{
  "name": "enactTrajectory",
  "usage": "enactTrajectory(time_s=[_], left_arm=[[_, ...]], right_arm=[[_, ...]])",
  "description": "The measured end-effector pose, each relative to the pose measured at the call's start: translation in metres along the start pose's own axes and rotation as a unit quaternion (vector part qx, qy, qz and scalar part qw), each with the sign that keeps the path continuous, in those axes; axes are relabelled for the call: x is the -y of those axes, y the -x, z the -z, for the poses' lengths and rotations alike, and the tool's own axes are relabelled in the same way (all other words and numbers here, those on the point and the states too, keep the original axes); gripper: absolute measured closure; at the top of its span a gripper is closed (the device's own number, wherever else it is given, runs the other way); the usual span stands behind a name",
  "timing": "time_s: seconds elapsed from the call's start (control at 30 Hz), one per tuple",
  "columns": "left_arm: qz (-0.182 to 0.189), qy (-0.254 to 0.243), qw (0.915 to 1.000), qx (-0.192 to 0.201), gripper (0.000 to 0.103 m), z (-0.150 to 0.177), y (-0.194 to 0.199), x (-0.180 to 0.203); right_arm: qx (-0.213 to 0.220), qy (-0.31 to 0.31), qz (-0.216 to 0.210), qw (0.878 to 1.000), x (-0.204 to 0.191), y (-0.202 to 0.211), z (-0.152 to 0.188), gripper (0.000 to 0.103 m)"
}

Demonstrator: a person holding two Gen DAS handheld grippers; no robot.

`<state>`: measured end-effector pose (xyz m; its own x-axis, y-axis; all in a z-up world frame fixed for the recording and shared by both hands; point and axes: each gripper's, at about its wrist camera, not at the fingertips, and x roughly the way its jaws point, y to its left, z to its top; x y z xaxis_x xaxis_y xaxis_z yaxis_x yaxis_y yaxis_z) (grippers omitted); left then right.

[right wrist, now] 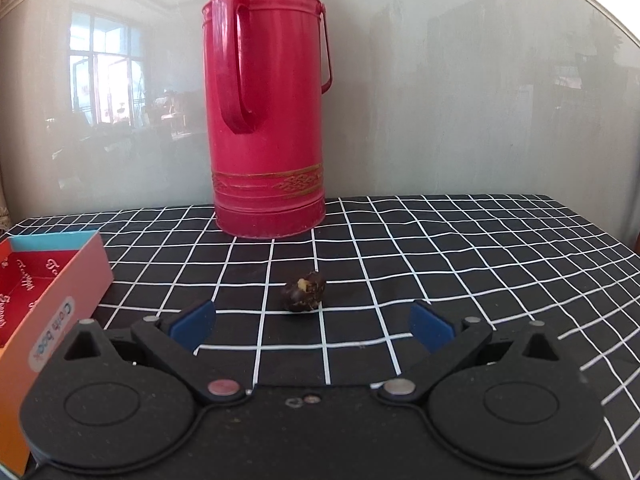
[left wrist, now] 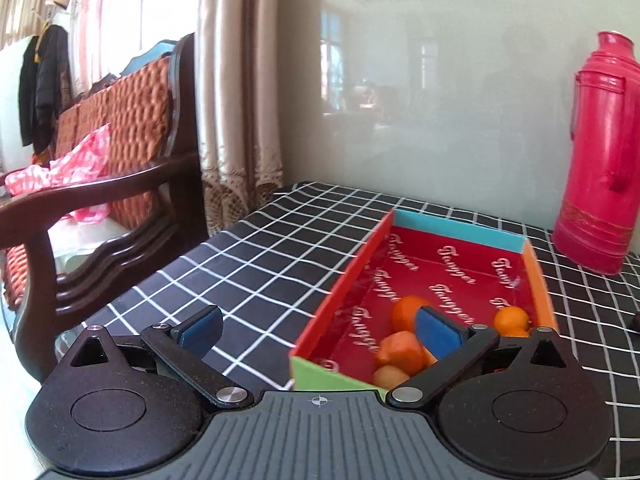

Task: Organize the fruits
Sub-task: 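Grasp the dark brown fruit with the right tool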

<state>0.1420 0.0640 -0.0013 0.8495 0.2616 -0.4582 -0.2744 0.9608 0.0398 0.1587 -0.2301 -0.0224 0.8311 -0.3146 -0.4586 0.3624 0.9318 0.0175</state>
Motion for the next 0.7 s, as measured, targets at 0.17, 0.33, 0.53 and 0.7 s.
enactTrajectory(time_s=[0.17, 0.33, 0.53, 0.7], left_arm=[[-0.013, 0.010, 0.9999, -0.001, 0.001, 0.001, -0.007, -0.012], [-0.018, 0.021, 0.9996, -0.005, 0.001, 0.002, -0.009, -0.020], [-0.023, 0.021, 0.9995, -0.007, 0.001, 0.002, -0.011, -0.022], [-0.024, 0.025, 0.9994, -0.007, 0.001, 0.002, -0.011, -0.025]], right_arm=[[-0.031, -0.012, -0.006, 0.999, 0.000, -0.029, -0.007, 0.018], [-0.055, -0.016, -0.016, 0.998, -0.002, -0.060, -0.019, 0.040], [-0.077, -0.010, -0.017, 0.997, -0.002, -0.071, -0.013, 0.077], [-0.058, 0.003, -0.033, 0.998, -0.005, -0.058, -0.013, 0.078]])
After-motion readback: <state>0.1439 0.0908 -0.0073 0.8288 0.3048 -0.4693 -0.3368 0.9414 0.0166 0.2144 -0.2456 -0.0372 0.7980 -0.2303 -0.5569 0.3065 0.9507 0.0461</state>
